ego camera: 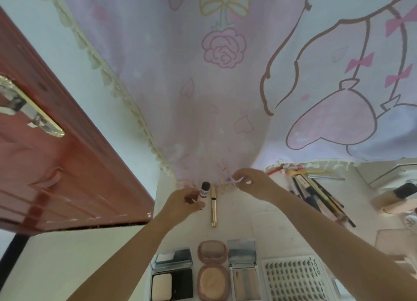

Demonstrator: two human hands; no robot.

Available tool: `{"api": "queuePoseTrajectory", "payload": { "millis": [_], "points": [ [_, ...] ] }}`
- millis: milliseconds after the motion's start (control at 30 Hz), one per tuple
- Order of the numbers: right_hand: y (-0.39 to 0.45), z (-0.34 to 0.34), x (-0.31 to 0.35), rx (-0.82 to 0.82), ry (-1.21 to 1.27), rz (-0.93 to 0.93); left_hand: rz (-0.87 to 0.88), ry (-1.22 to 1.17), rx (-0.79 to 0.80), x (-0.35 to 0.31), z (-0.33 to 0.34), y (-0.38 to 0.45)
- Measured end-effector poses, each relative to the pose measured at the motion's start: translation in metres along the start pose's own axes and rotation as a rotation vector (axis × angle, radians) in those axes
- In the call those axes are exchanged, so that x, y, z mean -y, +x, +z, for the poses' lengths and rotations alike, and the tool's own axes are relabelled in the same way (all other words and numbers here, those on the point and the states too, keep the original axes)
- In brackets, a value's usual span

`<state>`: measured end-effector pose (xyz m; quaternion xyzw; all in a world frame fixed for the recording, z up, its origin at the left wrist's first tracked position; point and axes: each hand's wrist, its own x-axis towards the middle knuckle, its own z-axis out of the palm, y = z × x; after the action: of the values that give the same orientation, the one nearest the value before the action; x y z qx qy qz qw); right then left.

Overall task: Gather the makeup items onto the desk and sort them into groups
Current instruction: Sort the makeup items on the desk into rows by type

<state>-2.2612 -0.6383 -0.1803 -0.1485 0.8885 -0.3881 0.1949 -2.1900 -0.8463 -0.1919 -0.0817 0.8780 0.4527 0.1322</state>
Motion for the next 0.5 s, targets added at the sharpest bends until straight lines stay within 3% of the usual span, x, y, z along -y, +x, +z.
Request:
{"api": "queuePoseTrajectory", "payload": {
  "millis": [133,333,500],
  "points": [
    [-0.002,0.043,-0.033,0.118,-0.197,0.121,-0.102,0.002,0.003,0.043,0.006,-0.005],
    [0.000,0.085,-0.053,0.293,-0.519,0.104,-0.190,0.033,0.043,0.071,0.013,0.011],
    [0.002,0.103,-0.065,0.348,-0.566,0.181,-0.164,0.069,0.078,0.085,0.018,0.026]
  ]
}}
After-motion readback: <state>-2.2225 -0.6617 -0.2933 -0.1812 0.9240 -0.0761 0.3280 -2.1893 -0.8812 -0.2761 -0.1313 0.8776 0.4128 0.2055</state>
